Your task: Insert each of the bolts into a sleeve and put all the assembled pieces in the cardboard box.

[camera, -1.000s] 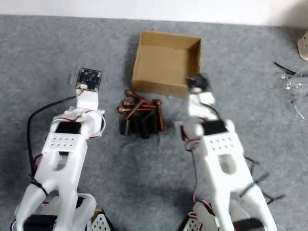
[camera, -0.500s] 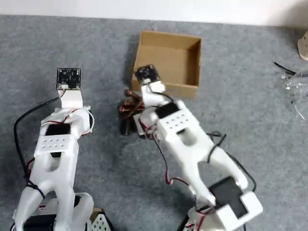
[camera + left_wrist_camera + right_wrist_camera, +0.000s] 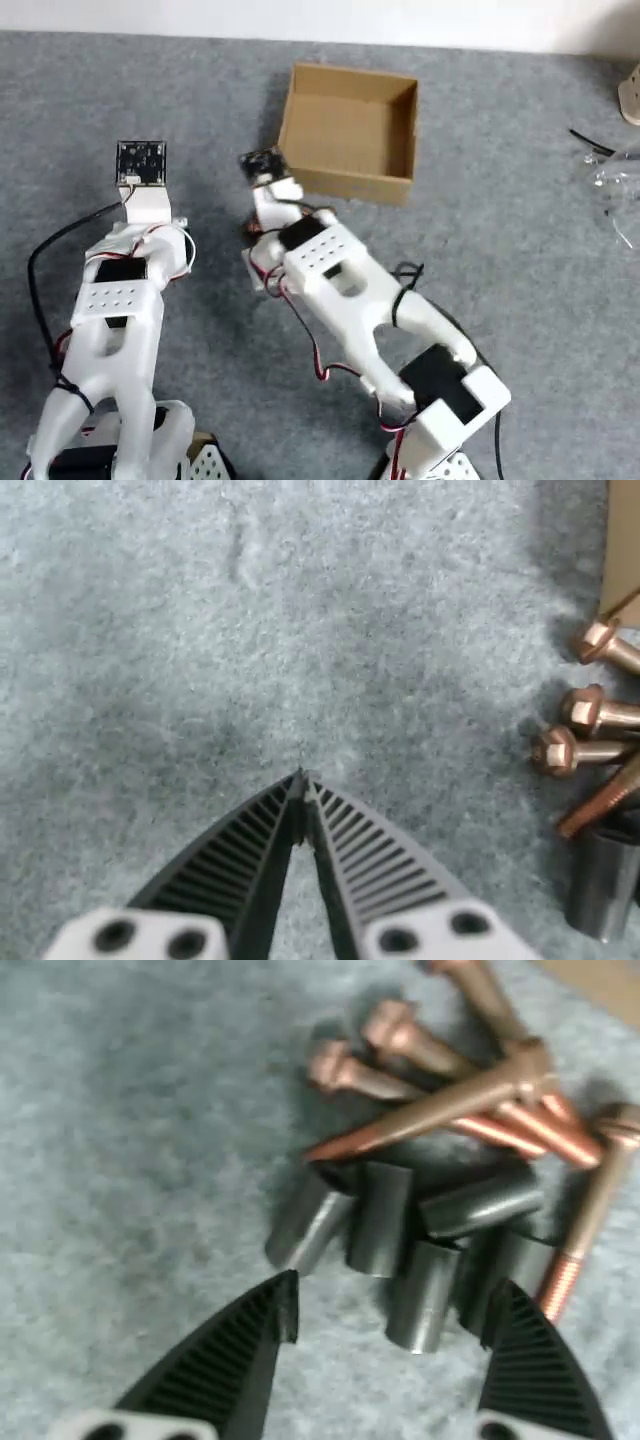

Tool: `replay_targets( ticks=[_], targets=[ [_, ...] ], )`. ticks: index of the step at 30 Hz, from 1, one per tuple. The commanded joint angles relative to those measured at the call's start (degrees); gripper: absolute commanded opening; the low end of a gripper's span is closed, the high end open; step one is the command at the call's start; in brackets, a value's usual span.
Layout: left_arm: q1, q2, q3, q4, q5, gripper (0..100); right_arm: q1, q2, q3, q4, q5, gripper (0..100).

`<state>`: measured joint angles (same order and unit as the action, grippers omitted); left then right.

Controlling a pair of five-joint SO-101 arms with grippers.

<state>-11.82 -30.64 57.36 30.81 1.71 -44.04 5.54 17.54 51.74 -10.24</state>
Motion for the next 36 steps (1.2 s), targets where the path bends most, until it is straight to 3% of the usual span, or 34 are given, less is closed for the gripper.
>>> replay_targets(
  ticks=[1,10,16,36],
  targets=[
    [-0.4,0.0,-0.7,-0.9,0.4,1,-0.7,-0.3,-2.7,-1.5,-0.6,27.8],
    [-0.5,0.0,-0.7,-0.9,0.4,1,3.2,-0.2,1.6,-3.2,-0.3,27.6],
    [-0.5,0.0,-0.6,-0.8,0.4,1,3.6,-0.2,2.2,-3.3,-0.2,19.3],
    [-2.2,0.0,-0.5,-0.9,0.4,1,6.6,7.7,1.8,-1.4,-0.5,18.7]
  ],
)
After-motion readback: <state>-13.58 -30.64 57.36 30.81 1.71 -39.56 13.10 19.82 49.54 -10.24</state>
